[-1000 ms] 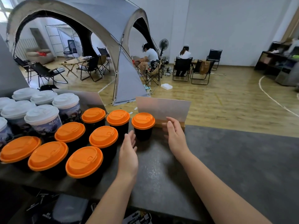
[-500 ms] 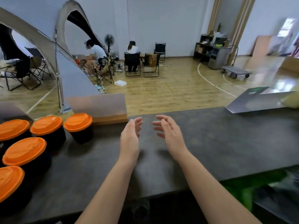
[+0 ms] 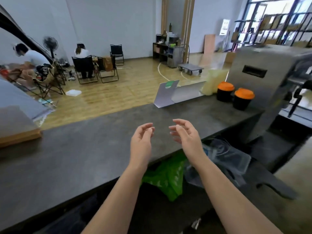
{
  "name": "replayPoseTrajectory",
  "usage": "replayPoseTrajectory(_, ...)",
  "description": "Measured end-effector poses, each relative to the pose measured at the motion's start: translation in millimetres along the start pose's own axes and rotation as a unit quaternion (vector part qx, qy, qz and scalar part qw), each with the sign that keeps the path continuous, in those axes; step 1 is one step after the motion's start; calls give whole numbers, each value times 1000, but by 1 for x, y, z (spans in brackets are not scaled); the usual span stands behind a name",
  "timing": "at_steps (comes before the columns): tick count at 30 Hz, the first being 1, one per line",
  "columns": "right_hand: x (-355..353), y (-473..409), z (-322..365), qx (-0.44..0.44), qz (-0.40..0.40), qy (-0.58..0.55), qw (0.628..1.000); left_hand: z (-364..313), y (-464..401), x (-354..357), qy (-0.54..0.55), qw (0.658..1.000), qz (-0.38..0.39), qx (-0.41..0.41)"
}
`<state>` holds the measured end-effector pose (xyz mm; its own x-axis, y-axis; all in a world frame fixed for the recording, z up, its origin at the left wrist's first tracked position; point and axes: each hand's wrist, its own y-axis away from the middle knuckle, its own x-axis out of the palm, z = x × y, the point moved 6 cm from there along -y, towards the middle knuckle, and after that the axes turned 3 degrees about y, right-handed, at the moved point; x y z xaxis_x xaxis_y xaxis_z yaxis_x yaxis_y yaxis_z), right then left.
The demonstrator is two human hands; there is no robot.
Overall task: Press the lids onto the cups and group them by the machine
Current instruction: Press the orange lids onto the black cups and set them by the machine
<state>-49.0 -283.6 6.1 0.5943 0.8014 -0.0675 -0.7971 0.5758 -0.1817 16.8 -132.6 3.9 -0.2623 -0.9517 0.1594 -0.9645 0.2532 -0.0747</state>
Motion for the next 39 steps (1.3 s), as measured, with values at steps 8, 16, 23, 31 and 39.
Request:
replayPoseTrajectory(8, -116, -23, -22, 18, -43, -27, 999, 35, 18, 111, 17, 999, 8, -29)
replayPoseTrajectory(16, -177, -73, -49, 35, -75, -45, 996, 58, -26, 190, 4, 999, 36, -33)
replayPoseTrajectory(23, -240, -141, -73, 47, -134, -25, 989, 78, -87, 280, -2, 995, 83, -52)
replayPoseTrajectory(31, -329, -180, -106, 86, -226, -10, 970, 106, -129, 396, -21, 987, 141, -74)
replayPoseTrajectory(39, -368, -244, -115, 73, -192, 19, 979, 119, -148, 471, -25, 982, 148, -117)
